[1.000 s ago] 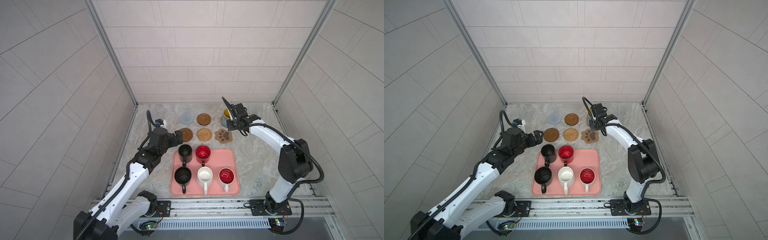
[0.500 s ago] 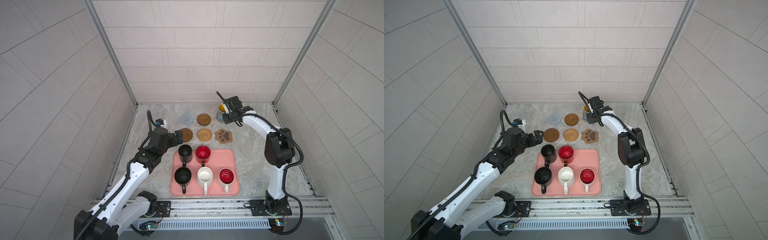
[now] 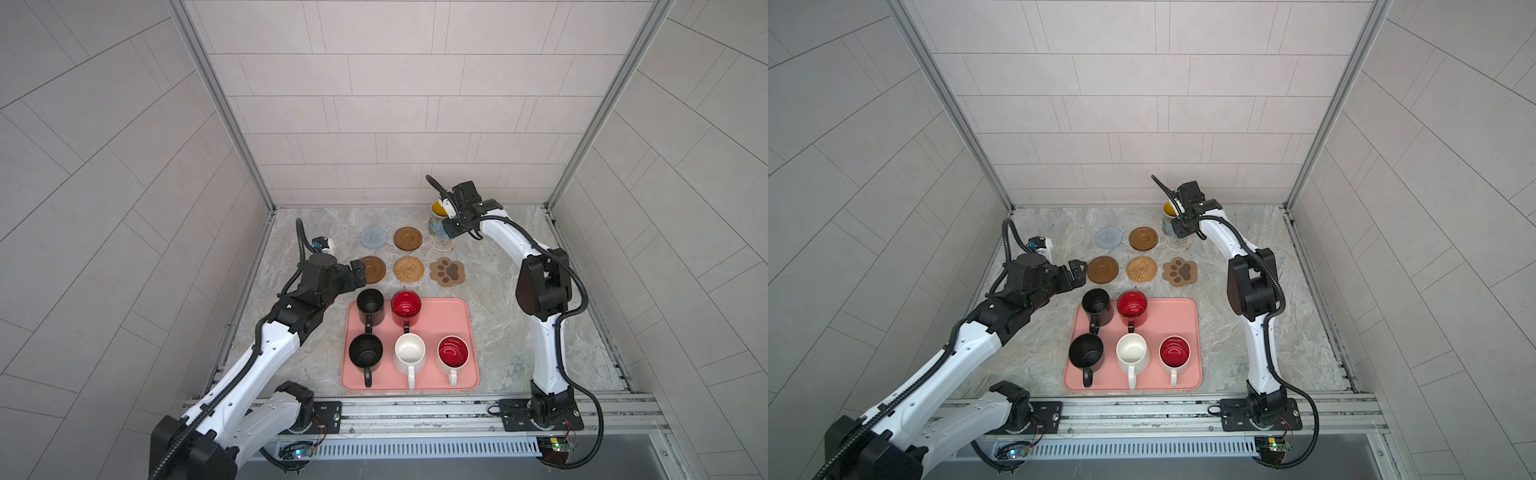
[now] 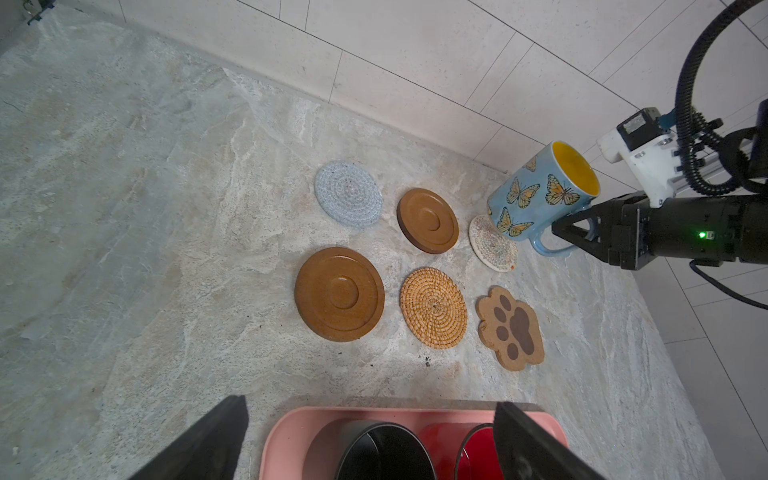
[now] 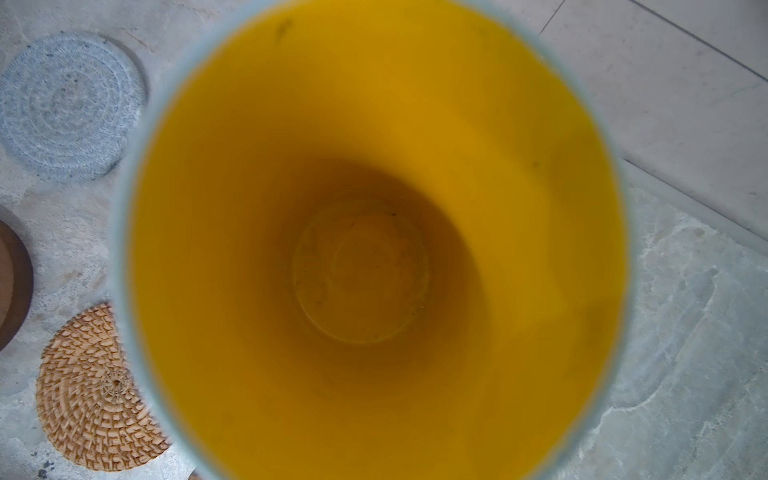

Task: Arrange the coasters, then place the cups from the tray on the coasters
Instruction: 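Lower the blue mug onto the crocheted coaster farthest from the robot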

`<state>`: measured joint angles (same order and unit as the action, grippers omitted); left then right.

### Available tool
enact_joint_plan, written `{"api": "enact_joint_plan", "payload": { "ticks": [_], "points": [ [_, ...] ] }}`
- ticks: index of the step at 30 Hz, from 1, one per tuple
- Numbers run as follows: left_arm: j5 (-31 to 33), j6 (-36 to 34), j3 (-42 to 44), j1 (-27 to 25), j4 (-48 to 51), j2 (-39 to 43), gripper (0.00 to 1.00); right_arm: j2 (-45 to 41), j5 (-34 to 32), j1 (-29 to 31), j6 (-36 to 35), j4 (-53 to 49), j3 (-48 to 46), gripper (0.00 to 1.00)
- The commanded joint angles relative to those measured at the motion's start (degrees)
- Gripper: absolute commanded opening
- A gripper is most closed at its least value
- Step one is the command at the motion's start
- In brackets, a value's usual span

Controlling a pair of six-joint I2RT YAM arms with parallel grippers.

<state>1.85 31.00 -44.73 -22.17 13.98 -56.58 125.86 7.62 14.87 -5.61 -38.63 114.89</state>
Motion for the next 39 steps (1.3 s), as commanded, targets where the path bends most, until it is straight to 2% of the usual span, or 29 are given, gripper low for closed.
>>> {"api": "enact_joint_plan", "payload": {
  "ticks": [1, 29, 39],
  "points": [
    [0.99, -0.77, -2.17, -0.23, 0.30, -0.53, 1.00, -0.28, 0.68, -0.63, -2.88, 1.64, 2.88, 0.10],
    [1.07, -0.59, -3.59, -0.23, 0.27, -2.97, 1.00, 2.27, 3.49, -2.78, -3.93, 3.16, 1.85, 0.10],
    [0.74, -0.15, -3.38, -0.24, 0.02, -3.23, 1.00, 2.33, 2.60, -2.98, -4.76, 3.36, 0.18, 0.10]
  ]
}}
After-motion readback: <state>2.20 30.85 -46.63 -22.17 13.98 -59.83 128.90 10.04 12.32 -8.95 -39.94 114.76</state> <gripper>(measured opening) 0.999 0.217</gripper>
